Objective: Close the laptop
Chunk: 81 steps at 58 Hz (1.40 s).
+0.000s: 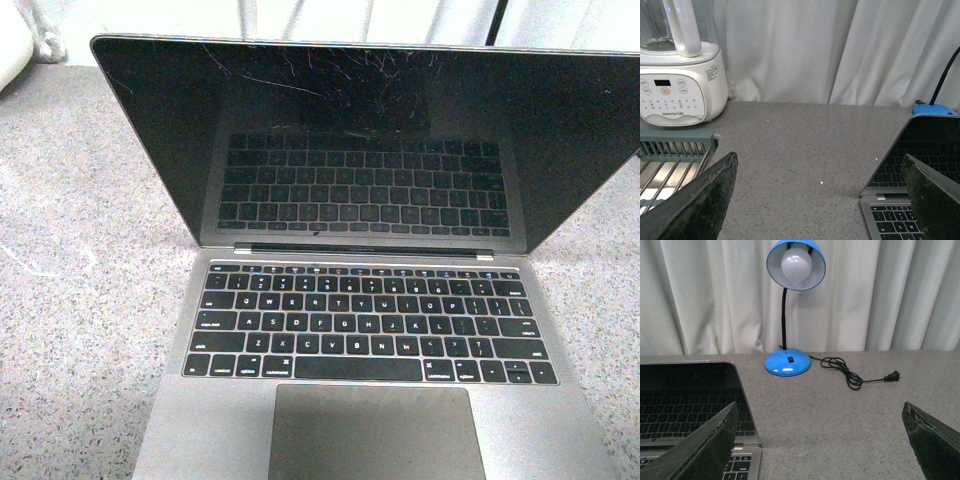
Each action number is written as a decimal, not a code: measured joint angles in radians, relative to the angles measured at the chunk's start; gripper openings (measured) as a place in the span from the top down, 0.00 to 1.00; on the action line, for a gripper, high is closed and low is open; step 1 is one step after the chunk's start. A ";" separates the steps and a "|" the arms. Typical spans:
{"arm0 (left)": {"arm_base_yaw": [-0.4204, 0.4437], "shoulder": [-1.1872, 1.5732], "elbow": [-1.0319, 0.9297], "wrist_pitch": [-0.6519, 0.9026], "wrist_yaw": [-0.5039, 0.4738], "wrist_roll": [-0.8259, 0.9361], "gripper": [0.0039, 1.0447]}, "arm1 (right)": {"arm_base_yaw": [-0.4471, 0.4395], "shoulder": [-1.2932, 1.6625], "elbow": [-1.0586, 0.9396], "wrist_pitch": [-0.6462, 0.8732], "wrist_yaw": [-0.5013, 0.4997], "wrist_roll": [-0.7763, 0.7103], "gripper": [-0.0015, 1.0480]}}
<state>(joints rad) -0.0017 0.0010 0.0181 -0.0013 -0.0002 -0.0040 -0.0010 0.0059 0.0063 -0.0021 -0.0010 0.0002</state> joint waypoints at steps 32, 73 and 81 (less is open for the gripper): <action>0.000 0.000 0.000 0.000 0.000 0.000 0.06 | 0.000 0.000 0.000 0.000 0.000 0.000 0.09; 0.000 0.000 0.000 0.000 0.000 0.000 0.06 | 0.000 0.000 0.000 0.000 0.000 0.000 0.09; 0.000 0.000 0.000 0.000 0.000 0.000 0.06 | 0.000 0.000 0.000 0.000 0.000 0.000 0.09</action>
<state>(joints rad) -0.0017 0.0010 0.0181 -0.0013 -0.0002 -0.0040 -0.0010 0.0059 0.0063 -0.0021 -0.0010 0.0002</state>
